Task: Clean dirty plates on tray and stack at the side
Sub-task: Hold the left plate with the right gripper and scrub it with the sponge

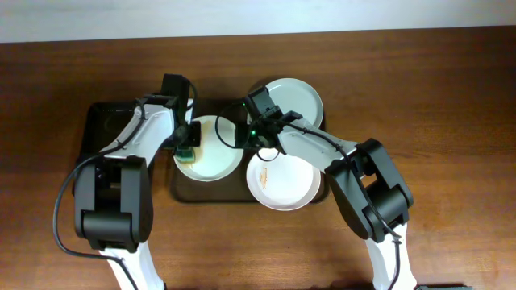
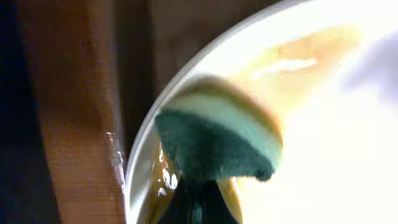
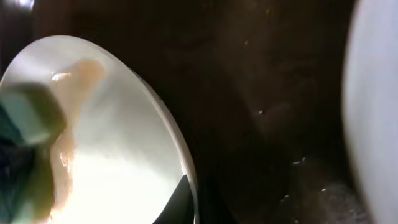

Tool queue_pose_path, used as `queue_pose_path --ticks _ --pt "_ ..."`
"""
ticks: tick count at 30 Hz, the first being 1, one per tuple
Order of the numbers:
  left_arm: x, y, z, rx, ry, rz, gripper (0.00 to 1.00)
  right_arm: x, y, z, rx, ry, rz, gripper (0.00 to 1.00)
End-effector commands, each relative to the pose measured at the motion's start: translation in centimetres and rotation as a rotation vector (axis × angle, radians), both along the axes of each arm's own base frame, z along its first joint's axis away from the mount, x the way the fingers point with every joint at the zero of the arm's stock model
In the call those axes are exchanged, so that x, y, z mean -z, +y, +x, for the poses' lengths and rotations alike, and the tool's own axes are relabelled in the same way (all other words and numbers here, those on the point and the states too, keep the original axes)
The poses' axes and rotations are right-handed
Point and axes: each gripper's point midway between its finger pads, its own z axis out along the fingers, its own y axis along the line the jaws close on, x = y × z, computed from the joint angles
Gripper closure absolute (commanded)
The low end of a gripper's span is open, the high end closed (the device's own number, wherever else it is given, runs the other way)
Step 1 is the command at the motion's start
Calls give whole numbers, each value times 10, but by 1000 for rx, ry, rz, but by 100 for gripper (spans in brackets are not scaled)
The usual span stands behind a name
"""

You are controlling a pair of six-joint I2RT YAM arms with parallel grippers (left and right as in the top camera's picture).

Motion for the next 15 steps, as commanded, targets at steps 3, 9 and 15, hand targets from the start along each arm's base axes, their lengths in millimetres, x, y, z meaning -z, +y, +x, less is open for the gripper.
queue_pose_path --ticks 3,9,15 --pt "3 -43 -17 83 61 -212 99 9 0 0 9 11 -14 96" --pt "-4 -52 24 7 -107 -223 99 9 0 0 9 11 -15 96" --pt "-5 1 37 -84 -181 73 99 9 0 0 9 11 -15 96"
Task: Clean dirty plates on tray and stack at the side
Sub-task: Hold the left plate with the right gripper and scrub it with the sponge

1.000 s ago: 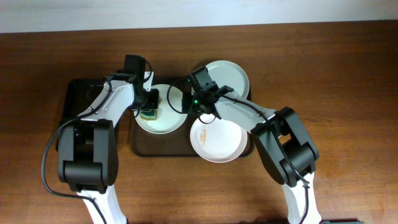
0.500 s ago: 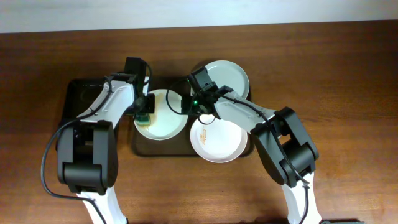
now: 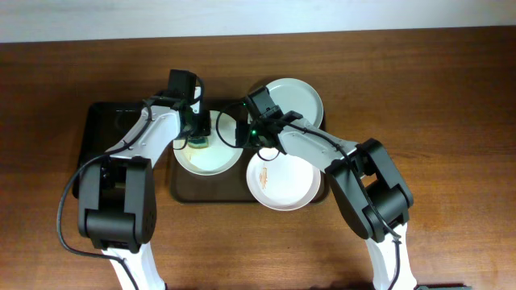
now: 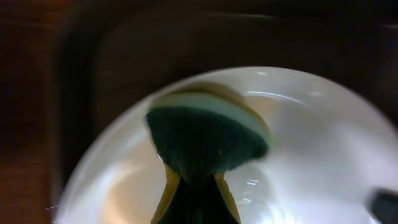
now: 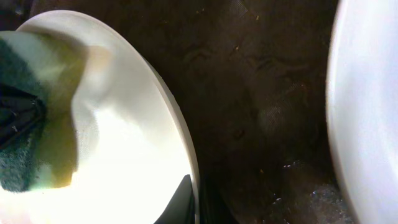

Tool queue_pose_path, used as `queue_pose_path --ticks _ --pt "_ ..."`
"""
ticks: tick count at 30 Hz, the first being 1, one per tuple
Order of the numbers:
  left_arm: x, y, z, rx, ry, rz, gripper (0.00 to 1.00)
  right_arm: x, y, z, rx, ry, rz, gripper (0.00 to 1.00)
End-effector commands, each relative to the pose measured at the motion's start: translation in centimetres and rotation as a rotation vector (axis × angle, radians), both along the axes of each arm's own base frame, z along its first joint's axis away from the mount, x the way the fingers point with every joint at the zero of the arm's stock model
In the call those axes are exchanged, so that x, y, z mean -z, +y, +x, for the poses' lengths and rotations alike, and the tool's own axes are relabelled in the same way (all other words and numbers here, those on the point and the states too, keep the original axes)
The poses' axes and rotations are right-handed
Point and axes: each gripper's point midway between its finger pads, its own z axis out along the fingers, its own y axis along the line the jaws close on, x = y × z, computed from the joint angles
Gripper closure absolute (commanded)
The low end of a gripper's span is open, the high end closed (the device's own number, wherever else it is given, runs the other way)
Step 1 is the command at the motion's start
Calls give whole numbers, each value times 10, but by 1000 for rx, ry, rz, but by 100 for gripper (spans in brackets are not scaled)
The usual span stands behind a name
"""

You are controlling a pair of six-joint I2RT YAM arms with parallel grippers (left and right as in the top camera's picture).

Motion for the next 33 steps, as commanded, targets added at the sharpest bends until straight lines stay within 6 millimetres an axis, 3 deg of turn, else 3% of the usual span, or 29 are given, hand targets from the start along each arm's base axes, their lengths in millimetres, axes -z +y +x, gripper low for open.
queue_pose_path --ticks 1,4,6,7,11,13,19,21,24,27,29,30,33 --pt "7 34 -19 -72 70 178 99 9 1 -1 1 16 -8 96" --pt "13 37 -57 -89 226 185 99 9 1 -1 1 16 -8 96" --pt "16 26 -84 -66 343 120 99 9 1 -1 2 16 -8 96" --pt "16 19 -87 -59 355 81 99 9 1 -1 2 15 -8 96" --pt "16 -18 -67 -19 283 -129 99 9 1 -1 2 16 -8 96" --pt "13 -22 -49 -11 212 -150 99 9 1 -1 1 16 -8 96" --pt "3 -6 4 -41 -19 -54 99 9 1 -1 1 16 -8 96" --pt "-2 14 16 -87 -81 55 99 9 1 -1 1 17 -9 96" --pt "2 40 0 -136 -27 199 99 10 1 -2 1 18 -10 96" --pt "11 44 -34 -118 120 224 99 10 1 -2 1 18 -10 96" --pt "17 26 -62 -68 246 122 99 9 1 -1 1 16 -9 96" --pt "18 5 -70 10 287 9 99 9 1 -1 1 16 -9 96" --pt "11 -37 -68 87 280 -225 99 9 1 -1 1 17 -8 96"
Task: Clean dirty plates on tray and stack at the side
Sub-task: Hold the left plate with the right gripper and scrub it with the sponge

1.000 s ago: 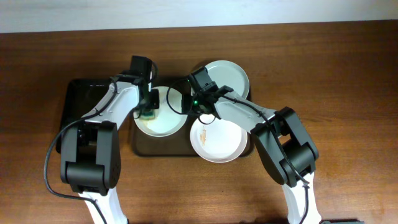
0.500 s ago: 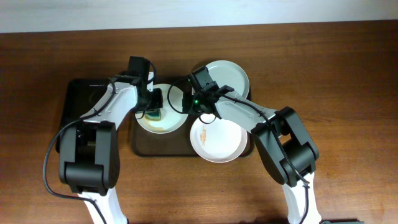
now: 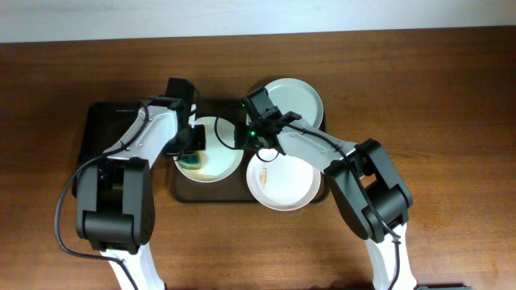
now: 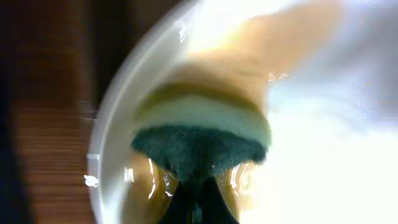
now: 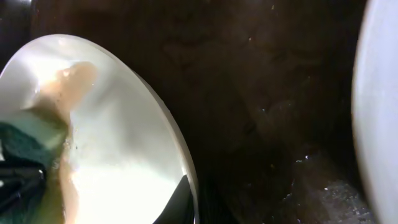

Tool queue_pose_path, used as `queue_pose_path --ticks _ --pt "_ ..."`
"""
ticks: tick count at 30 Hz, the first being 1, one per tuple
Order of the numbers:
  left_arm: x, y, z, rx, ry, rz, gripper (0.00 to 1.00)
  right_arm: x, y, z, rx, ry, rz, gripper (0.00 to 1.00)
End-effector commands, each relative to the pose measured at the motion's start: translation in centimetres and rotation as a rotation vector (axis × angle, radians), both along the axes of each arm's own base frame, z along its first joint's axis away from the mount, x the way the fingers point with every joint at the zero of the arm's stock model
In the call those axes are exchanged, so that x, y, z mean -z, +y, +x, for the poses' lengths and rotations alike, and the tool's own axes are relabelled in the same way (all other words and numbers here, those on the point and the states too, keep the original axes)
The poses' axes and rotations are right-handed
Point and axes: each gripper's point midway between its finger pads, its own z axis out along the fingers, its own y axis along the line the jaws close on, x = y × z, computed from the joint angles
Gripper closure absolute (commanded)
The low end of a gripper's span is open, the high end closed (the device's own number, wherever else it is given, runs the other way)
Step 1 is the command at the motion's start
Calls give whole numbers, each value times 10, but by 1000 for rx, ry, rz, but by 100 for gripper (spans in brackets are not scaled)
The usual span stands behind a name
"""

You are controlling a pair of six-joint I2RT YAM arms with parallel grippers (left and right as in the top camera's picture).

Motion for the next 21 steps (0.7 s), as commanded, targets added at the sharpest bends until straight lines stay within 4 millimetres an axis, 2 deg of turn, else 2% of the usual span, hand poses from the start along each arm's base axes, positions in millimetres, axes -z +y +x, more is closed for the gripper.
queue_pose_path --ticks 1,2,4,9,11,13,15,18,20,21 --pt "-3 -53 1 80 -5 -285 99 9 0 1 18 15 -8 96" --pt "-5 -54 15 81 -67 -286 99 9 0 1 18 16 -8 96" --pt "-4 -46 29 58 -120 -234 99 10 -1 0 18 21 -12 96" --pt "-12 12 65 -34 -277 94 99 11 -2 -1 18 25 -14 96" --pt "-25 24 65 -49 -255 153 99 12 -3 -4 18 38 -23 96" --pt "-38 28 65 -57 -235 155 99 13 -4 -5 18 44 -26 96" --pt "-65 26 68 -52 -218 142 99 12 -2 -6 12 49 -17 96" --pt "-119 7 76 -24 -233 36 99 2 0 -6 0 60 -13 96" --pt "-151 0 82 -19 -270 -17 99 -27 2 -3 -46 25 -25 96" --pt "-157 -2 83 -18 -278 -32 99 -40 1 -2 -62 9 -33 96"
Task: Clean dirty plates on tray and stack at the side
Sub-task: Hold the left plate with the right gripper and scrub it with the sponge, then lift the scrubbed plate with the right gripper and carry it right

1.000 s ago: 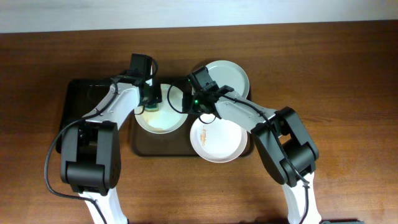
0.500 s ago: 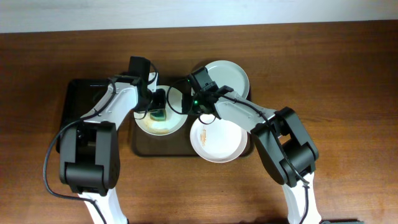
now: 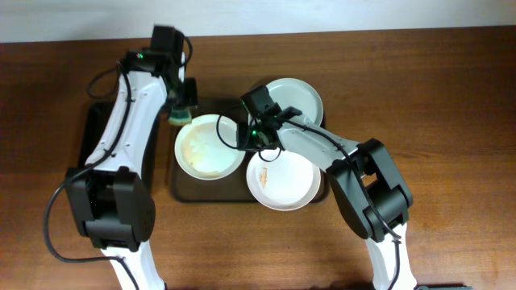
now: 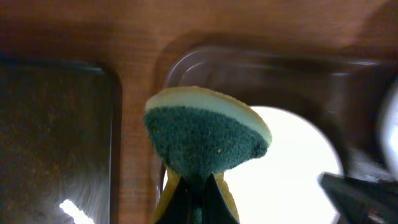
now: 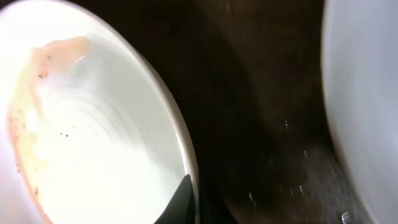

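Observation:
A white plate (image 3: 208,147) with a pale orange smear lies on the brown tray (image 3: 242,196). My right gripper (image 3: 246,134) is shut on the plate's right rim (image 5: 184,155), one finger inside the rim. Held clear of the plate, over the tray's far left corner, my left gripper (image 3: 181,103) is shut on a green and yellow sponge (image 4: 205,137). In the left wrist view the plate (image 4: 286,174) shows bright beneath the sponge. A second plate (image 3: 281,180) with an orange streak lies at the tray's front right. A third plate (image 3: 297,100) sits at the back right.
A black tray (image 3: 103,133) lies on the wooden table (image 3: 435,121) left of the brown one; in the left wrist view this black tray (image 4: 56,130) is beside the sponge. The edge of the neighbouring plate (image 5: 367,93) fills the right wrist view's right side.
My left gripper has come off the plate with the sponge and now sits higher, toward the tray's far left corner. The plate's face is uncovered, with a faint smear. The right gripper holds the rim as before.
The sponge in my left gripper was pressed on the plate's left side, then on its far part, then on its left front. My right gripper stayed shut on the right rim throughout. Now the sponge is off the plate and the sauce is a thin smear.

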Tool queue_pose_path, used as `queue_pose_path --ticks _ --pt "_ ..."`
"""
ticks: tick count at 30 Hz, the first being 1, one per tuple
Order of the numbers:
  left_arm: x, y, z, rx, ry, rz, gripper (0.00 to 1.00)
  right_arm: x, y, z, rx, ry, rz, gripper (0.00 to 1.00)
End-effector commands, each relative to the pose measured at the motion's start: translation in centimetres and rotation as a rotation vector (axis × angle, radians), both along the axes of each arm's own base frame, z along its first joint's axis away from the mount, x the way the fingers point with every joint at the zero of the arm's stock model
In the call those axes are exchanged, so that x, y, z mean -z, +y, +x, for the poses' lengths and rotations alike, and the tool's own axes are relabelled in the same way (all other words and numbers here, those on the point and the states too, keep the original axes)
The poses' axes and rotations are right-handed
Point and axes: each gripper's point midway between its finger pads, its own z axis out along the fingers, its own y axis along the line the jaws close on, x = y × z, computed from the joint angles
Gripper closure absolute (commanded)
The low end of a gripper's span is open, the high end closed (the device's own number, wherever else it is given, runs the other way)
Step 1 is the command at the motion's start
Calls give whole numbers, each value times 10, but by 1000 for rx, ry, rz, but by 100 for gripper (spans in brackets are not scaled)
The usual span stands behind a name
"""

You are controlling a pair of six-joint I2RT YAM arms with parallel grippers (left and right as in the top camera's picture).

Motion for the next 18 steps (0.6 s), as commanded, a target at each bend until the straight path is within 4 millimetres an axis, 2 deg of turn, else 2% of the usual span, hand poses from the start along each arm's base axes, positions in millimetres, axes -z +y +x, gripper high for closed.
queue_pose_path --ticks 1,2,5,6,11,12,14,18 --pt "-32 -11 10 16 -59 -88 99 -52 4 12 -47 -83 -11 96" --pt "-31 -11 9 16 -54 -87 99 -71 -5 13 -27 -93 -58 96" --pt "-29 -11 8 15 -47 -86 99 -110 -20 9 -40 -137 -118 96" --pt "-29 -11 9 16 -49 -86 99 -123 -31 8 -16 -163 -156 96" --pt "-29 -11 11 16 -57 -87 99 -160 -88 2 99 -297 -463 96" --pt "-28 -11 12 16 -58 -88 99 -163 -92 -2 102 -324 -535 96" --pt "-27 -11 12 16 -55 -87 99 -167 -89 -8 91 -367 -608 96" --pt "-26 -11 12 16 -54 -88 99 -196 -74 -18 158 -583 -788 96"
